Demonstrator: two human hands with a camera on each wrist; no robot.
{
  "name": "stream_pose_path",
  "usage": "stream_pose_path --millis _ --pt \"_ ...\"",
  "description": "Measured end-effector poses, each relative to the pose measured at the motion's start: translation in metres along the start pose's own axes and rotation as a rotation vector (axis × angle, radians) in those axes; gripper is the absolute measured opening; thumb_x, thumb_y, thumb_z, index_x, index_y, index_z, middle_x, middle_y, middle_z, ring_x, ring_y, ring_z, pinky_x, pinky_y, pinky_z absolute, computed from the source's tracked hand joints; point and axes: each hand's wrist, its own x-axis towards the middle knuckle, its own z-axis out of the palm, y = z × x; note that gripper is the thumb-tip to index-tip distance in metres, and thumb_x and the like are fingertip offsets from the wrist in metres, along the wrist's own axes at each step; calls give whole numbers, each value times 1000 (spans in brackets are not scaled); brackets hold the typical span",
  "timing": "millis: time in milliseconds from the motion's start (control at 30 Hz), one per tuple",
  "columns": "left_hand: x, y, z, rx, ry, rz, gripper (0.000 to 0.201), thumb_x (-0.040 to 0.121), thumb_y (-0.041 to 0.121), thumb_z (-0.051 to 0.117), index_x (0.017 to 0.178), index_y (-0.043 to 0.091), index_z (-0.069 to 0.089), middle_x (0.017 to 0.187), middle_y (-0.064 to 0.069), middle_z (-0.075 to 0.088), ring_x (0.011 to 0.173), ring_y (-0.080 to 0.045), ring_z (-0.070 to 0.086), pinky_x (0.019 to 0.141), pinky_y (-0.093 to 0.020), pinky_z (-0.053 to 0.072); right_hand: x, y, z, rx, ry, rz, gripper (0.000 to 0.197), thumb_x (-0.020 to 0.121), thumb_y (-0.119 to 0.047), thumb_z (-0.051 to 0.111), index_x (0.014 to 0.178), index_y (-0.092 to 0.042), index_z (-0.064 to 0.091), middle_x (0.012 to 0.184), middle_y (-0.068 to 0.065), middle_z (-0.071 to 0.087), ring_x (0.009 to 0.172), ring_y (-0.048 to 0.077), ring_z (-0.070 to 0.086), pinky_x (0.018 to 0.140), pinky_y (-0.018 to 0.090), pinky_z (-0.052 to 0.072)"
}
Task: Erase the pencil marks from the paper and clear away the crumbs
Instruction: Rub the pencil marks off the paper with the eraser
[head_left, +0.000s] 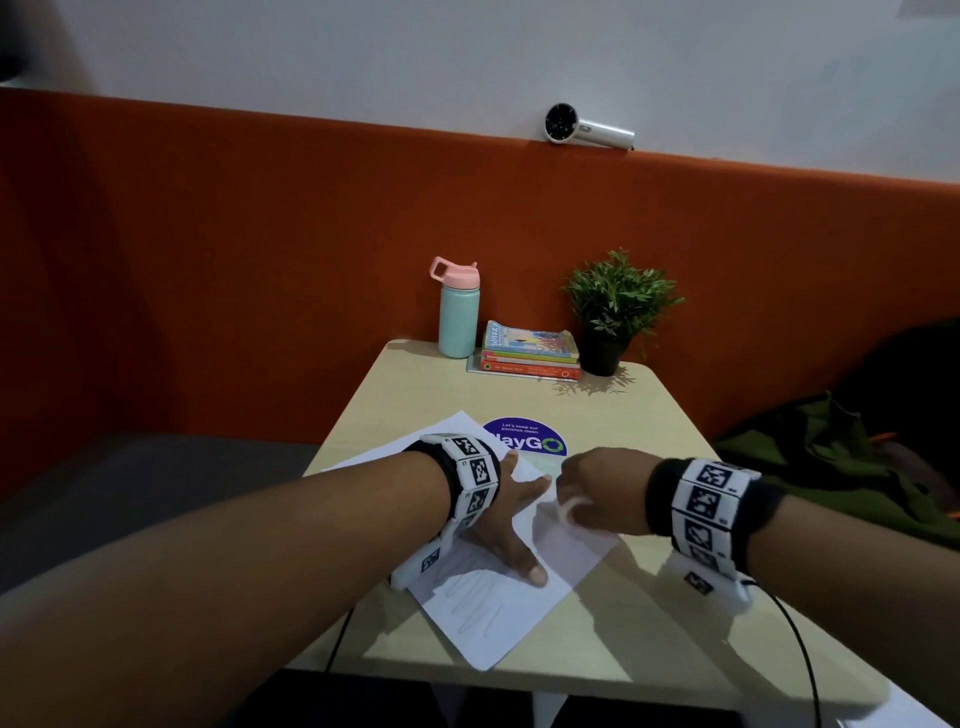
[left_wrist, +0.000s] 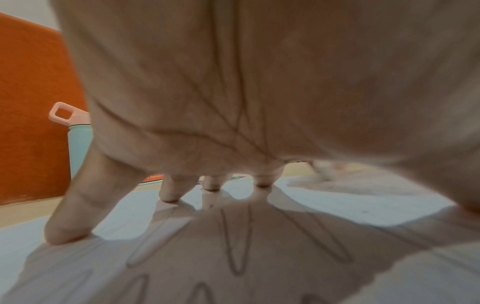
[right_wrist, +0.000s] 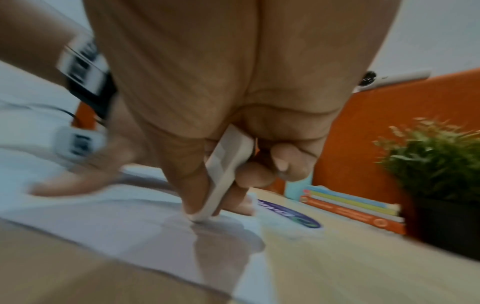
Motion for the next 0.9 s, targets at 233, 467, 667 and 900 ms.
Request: stream_pose_path --millis 233,467,667,900 --pt "-2 2 0 -2 -16 -1 122 72 93 51 158 40 -17 166 -14 -22 154 -45 0 118 -65 7 -6 9 -1 3 -2 30 28 95 -29 49 114 -18 65 111 2 63 106 23 60 91 34 48" --pt "-3 2 -1 7 -6 -12 122 71 93 51 158 41 -18 167 -13 -21 155 -42 1 120 -61 8 -16 -13 10 -8 -60 -102 24 92 -27 49 107 -18 65 105 1 61 98 20 58 86 36 50" --pt "-3 3 -6 42 -20 -13 124 67 97 49 157 43 -17 168 -9 -19 154 -43 5 118 -64 11 0 15 1 -5 -50 65 28 94 -31 49 114 -19 65 110 2 64 102 24 60 91 38 50" --pt "-6 21 -20 -20 -33 97 104 77 85 57 156 53 -2 170 -4 -12 152 -42 20 117 -59 21 -4 9 4 50 -26 43 26 93 -26 53 115 -22 66 105 2 65 99 23 61 87 36 51"
